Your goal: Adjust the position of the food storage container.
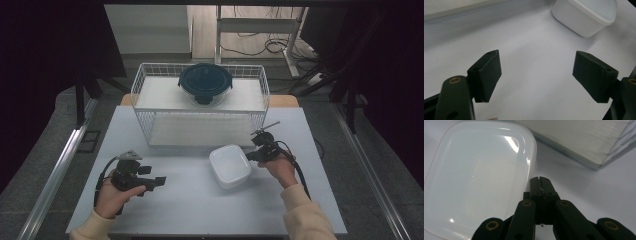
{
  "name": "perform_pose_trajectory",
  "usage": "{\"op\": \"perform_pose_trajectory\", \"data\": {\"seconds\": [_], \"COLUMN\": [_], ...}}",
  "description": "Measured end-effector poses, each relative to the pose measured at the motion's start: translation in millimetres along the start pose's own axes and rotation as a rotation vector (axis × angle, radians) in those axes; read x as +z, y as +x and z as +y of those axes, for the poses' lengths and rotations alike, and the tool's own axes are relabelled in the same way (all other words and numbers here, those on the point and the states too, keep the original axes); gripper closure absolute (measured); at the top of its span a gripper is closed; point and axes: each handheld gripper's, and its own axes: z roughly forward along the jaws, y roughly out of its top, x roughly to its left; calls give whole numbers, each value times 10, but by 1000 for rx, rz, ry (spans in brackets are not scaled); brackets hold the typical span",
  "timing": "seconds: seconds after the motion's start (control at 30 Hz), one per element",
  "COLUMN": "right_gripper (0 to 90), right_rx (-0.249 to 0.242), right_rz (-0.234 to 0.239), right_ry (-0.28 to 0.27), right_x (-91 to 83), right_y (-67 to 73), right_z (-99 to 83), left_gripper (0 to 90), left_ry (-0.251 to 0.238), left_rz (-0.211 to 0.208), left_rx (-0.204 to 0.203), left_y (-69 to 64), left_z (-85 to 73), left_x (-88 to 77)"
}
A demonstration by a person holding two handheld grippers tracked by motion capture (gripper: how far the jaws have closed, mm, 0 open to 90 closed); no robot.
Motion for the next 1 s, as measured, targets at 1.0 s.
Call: {"op": "perform_pose_trajectory", "data": {"seconds": [1.0], "right_gripper": [892], "right_rx": [-84], "right_rz": [135], "right_ry": [-20], "right_x": [131], "right_y": [717], "right_z": [-148], "left_gripper": [224], "left_ry": [14], "left_rz": [3], "left_rx": [-3], "left_y": [17], "left_z": [-20], "left_x": [38]}}
